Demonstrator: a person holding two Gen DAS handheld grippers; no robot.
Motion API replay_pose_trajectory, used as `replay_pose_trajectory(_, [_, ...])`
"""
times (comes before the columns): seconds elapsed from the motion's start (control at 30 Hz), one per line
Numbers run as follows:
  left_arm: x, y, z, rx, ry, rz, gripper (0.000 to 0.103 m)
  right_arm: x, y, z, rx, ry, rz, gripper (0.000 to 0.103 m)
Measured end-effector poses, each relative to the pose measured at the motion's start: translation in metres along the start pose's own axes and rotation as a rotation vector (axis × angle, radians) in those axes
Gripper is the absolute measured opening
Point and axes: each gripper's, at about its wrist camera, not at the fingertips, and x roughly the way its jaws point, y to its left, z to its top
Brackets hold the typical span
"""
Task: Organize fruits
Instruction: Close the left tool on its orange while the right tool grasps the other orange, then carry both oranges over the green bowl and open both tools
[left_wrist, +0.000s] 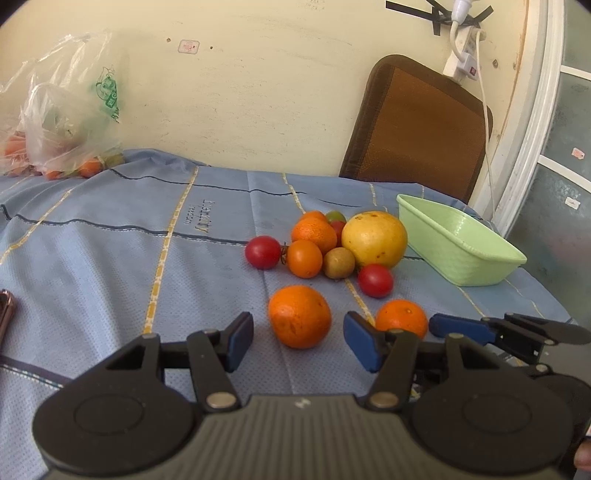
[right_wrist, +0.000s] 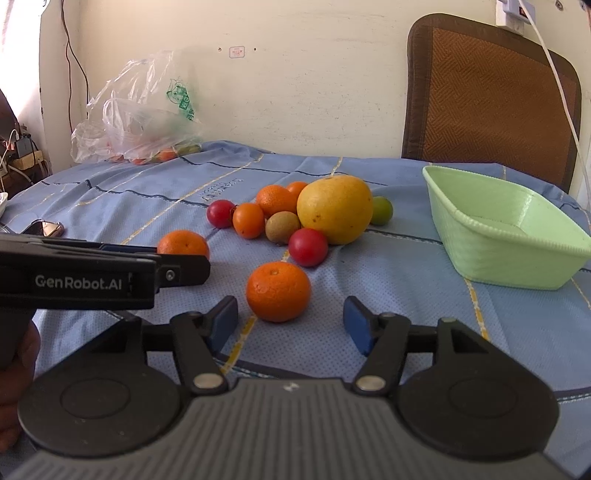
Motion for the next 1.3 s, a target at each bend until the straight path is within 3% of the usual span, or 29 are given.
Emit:
replay_pose_trajectory(0.2, [-0.005, 0.005, 0.001, -0.020, -0.019, 0.001, 0.058, 0.000, -0.001, 0.000, 0.002, 0.004, 0.007, 0.068])
replay_pose_trajectory(0.3, [-0.008, 0.017, 0.002, -0.076, -0.022, -0.045, 0.067, 0.001, -0.006, 0.002, -0.042, 0.027, 0.072, 0.073])
replay_pose_trajectory(0.4, [-0.008, 0.024, 0.002, -0.119, -0.013, -0.074, 0.067, -0.002, -0.012, 0.003, -0.100, 0.041, 0.121, 0.074])
replay_pose_trajectory(0.57, [-0.002, 0.004, 0.005, -0.031, 0.021, -0.037, 0.063, -0.006, -0.015, 0.004, -0.181, 0.028, 0.184, 0.073])
replay_pose_trajectory(0.67, [0.008, -0.006, 0.008, -0.007, 0.049, 0.005, 0.056, -0.005, -0.014, 0.008, -0.205, -0.009, 0.197, 0.072])
replay_pose_trajectory(0.7, [0.011, -0.007, 0.009, -0.008, 0.042, 0.017, 0.047, -0.002, -0.013, 0.010, -0.211, -0.013, 0.203, 0.067])
replay_pose_trajectory(0.73, [0.013, -0.008, 0.010, -0.015, 0.046, 0.013, 0.036, 0.002, -0.012, 0.012, -0.222, -0.003, 0.213, 0.051])
replay_pose_trajectory(0.77, [0.014, -0.008, 0.010, -0.025, 0.045, 0.009, 0.036, 0.006, -0.010, 0.012, -0.242, 0.013, 0.214, 0.042])
replay_pose_trajectory(0.9, [0.011, -0.022, 0.018, -0.044, 0.038, -0.032, 0.036, -0.003, -0.019, 0.010, -0.251, -0.030, 0.223, 0.038])
replay_pose_trajectory(1.0, [0.015, -0.054, 0.038, 0.015, -0.003, -0.110, 0.036, -0.024, -0.045, 0.013, -0.192, -0.134, 0.152, 0.038])
replay_pose_trajectory(1.1, [0.038, -0.095, 0.062, 0.068, -0.003, -0.186, 0.036, -0.038, -0.084, 0.018, -0.117, -0.231, -0.007, 0.039])
replay_pose_trajectory(1.2, [0.071, -0.134, 0.080, 0.116, 0.008, -0.232, 0.036, -0.038, -0.125, 0.022, -0.029, -0.251, -0.138, 0.039])
replay_pose_trajectory(1.3, [0.104, -0.164, 0.090, 0.146, 0.026, -0.249, 0.036, -0.030, -0.154, 0.022, 0.031, -0.229, -0.200, 0.039])
